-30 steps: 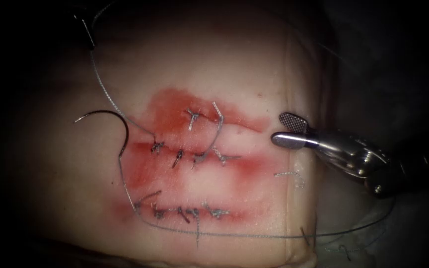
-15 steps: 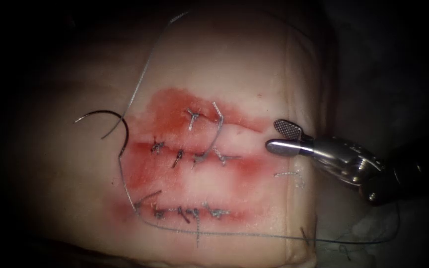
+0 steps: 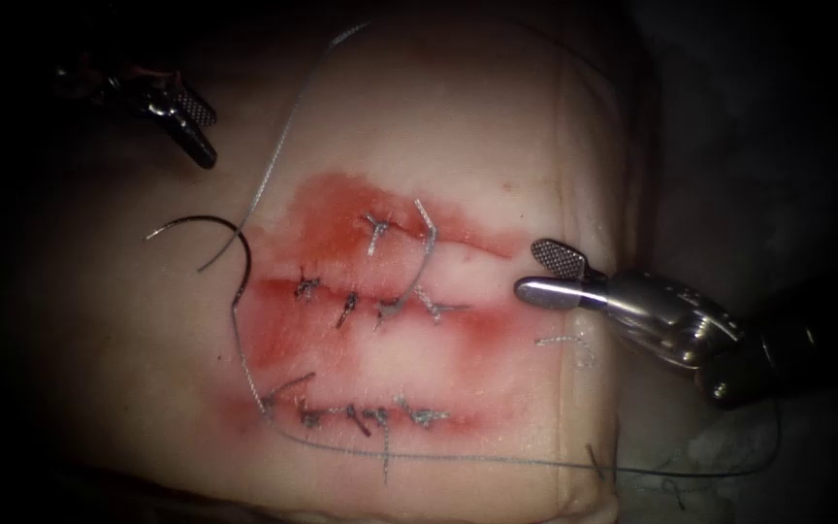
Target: Wound Closure
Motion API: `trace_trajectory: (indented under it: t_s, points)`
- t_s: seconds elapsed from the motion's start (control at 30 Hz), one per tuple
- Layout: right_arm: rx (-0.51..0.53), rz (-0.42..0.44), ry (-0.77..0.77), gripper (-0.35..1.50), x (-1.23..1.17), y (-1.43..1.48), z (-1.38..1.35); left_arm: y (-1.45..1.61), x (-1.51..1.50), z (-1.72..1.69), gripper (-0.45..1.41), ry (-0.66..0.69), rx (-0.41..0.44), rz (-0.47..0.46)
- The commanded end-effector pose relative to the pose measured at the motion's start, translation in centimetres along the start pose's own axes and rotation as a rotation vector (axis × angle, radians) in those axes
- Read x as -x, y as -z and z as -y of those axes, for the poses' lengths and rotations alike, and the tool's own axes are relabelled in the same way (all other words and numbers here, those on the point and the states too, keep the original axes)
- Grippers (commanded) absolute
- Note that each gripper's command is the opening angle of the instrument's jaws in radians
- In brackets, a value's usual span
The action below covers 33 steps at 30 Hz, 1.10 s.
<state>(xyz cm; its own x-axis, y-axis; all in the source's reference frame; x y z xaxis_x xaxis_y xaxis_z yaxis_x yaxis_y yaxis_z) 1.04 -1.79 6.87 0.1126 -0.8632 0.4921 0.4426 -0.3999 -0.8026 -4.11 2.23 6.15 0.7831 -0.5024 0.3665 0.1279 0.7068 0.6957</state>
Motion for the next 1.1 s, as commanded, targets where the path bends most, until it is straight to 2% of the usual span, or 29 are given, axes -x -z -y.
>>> trace_trajectory:
  t_s: [0.03,0.07,0.13,0.17,0.2,0.23,0.27,0.3,0.33,0.37,0.43,0.47,0.53,0.57,0.6,0.63,0.67,0.7,0.77,0.83,0.97,1.03,1.1]
  points:
    - [0.002,0.001,-0.001,1.47,-0.06,-0.06,-0.02,-0.11,0.1,0.23,0.41,0.024,-0.093,0.09]
    - [0.002,0.001,-0.001,1.47,-0.06,-0.06,-0.02,-0.15,0.13,0.39,0.44,0.089,-0.17,0.13]
    - [0.002,0.001,-0.001,1.47,-0.06,-0.06,-0.03,-0.18,0.17,0.54,0.49,0.19,-0.301,0.143]
    - [0.002,0.001,-0.002,1.47,-0.06,-0.06,-0.03,-0.18,0.2,0.59,0.49,0.175,-0.381,0.123]
    - [0.002,0.001,-0.002,1.47,-0.05,-0.06,-0.03,-0.17,0.2,0.62,0.59,0.165,-0.409,0.102]
    - [0.002,0.001,-0.002,1.47,-0.05,-0.06,-0.03,-0.17,0.2,0.65,0.84,0.099,-0.408,0.113]
    - [0.002,0.001,-0.003,1.47,-0.04,-0.06,-0.03,-0.18,0.19,0.68,1.23,0.063,-0.399,0.123]
    - [0.002,0.001,-0.003,1.47,-0.04,-0.06,-0.03,-0.19,0.17,0.7,1.38,0.01,-0.396,0.132]
    - [0.002,0.001,-0.009,1.47,-0.05,-0.06,-0.03,-0.2,0.15,0.71,1.4,-0.039,-0.4,0.147]
    - [0.002,0.001,-0.008,1.47,-0.05,-0.06,-0.03,-0.28,0.01,0.77,1.4,-0.075,-0.426,0.218]
    - [0.002,0.001,-0.013,1.47,-0.06,-0.06,-0.02,-0.37,-0.14,0.84,1.4,-0.092,-0.413,0.307]
    - [0.002,0.001,-0.019,1.47,-0.06,-0.06,-0.02,-0.48,-0.27,0.87,1.4,-0.076,-0.406,0.391]
    - [0.002,0.002,-0.025,1.47,-0.06,-0.06,-0.02,-0.59,-0.35,0.83,1.26,-0.057,-0.441,0.484]
    - [0.002,0.002,-0.025,1.47,-0.06,-0.06,-0.02,-0.61,-0.35,0.79,1.25,-0.049,-0.435,0.499]
    - [0.002,0.002,-0.025,1.47,-0.06,-0.06,-0.02,-0.65,-0.34,0.73,1.14,-0.043,-0.42,0.505]
    - [0.002,0.002,-0.025,1.47,-0.06,-0.06,-0.02,-0.65,-0.34,0.73,1.14,-0.043,-0.42,0.505]
    - [0.002,0.002,-0.031,1.47,-0.06,-0.06,-0.02,-0.75,-0.32,0.64,1.06,-0.141,-0.366,0.547]
    - [0.002,0.002,-0.031,1.47,-0.06,-0.06,-0.02,-0.81,-0.32,0.61,1.06,-0.16,-0.337,0.57]
    - [0.002,0.002,-0.036,1.47,-0.07,-0.06,-0.02,-1.03,-0.31,0.5,1.03,-0.293,-0.198,0.638]
    - [0.001,0.003,-0.036,1.47,-0.07,-0.07,-0.03,-1.12,-0.27,0.44,0.94,-0.384,-0.134,0.67]
    - [0.001,0.004,-0.047,1.47,-0.09,-0.08,-0.03,-1.32,-0.14,0.31,0.78,-0.435,-0.064,0.74]
    - [0.0,0.004,-0.046,1.47,-0.1,-0.09,-0.03,-1.45,-0.1,0.25,0.86,-0.437,-0.053,0.737]
    - [0.0,0.005,-0.051,1.45,-0.12,-0.09,-0.03,-1.59,-0.14,0.21,0.83,-0.484,-0.047,0.73]
